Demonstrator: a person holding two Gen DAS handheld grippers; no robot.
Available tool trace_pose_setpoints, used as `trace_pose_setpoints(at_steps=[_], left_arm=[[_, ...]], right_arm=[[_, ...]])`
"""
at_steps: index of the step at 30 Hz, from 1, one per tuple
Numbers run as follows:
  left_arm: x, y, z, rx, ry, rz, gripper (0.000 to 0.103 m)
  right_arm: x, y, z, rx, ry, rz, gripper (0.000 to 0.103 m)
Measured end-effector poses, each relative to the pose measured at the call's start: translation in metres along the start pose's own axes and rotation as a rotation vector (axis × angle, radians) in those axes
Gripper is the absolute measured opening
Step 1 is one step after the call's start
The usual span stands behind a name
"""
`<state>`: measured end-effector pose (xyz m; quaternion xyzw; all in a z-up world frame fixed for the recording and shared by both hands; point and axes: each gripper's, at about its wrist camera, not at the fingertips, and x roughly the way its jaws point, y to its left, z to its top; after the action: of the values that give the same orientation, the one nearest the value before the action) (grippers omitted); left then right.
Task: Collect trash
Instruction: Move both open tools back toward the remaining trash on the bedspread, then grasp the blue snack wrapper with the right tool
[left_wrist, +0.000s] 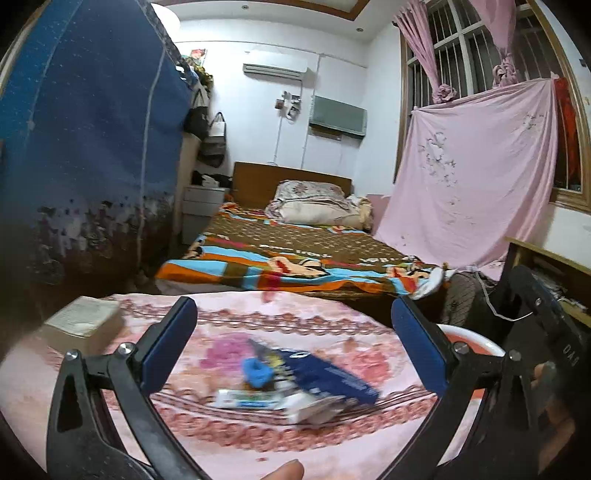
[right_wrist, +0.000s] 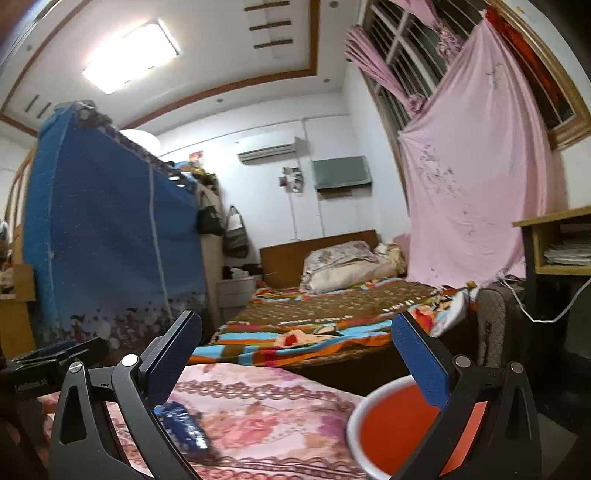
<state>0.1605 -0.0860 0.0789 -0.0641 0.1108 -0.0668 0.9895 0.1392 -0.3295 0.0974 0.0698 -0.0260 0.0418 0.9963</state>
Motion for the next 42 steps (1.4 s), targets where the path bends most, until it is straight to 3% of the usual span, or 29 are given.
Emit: trace_pose_setpoints(at_steps=[7, 13, 19, 20, 22, 28, 34, 42], left_arm=[[-0.011, 0.030, -0.006, -0.002, 0.007, 0.037, 0.092], [-0.011, 0.037, -0.016, 0.027, 0.050, 0.029, 0.092], [0.002, 0.041, -0.022, -0.001, 0.137, -0.015, 0.088], [0.006, 0.041, -0.024, 0.001, 0.159, -0.018, 0.086], [0.014, 0.041, -0.028, 0.004, 0.213, -0.018, 0.081], [0.042, 0.045, -0.041, -0.017, 0.381, -0.022, 0.061], [0.056, 0.049, -0.050, -0.040, 0.466, -0.031, 0.048], [0.060, 0.055, -0.054, -0.080, 0.503, -0.055, 0.037]], right_arm=[[0.011, 0.035, -0.008, -0.054, 0.060, 0.093, 0.103], [0.035, 0.061, -0.028, -0.148, 0.230, 0.133, 0.103], [0.054, 0.062, -0.042, -0.157, 0.368, 0.131, 0.102], [0.058, 0.061, -0.045, -0.151, 0.400, 0.132, 0.101], [0.065, 0.059, -0.052, -0.141, 0.461, 0.138, 0.085], [0.075, 0.058, -0.062, -0.123, 0.561, 0.181, 0.072], [0.083, 0.070, -0.073, -0.170, 0.652, 0.217, 0.054], [0.089, 0.086, -0.088, -0.245, 0.732, 0.258, 0.050]])
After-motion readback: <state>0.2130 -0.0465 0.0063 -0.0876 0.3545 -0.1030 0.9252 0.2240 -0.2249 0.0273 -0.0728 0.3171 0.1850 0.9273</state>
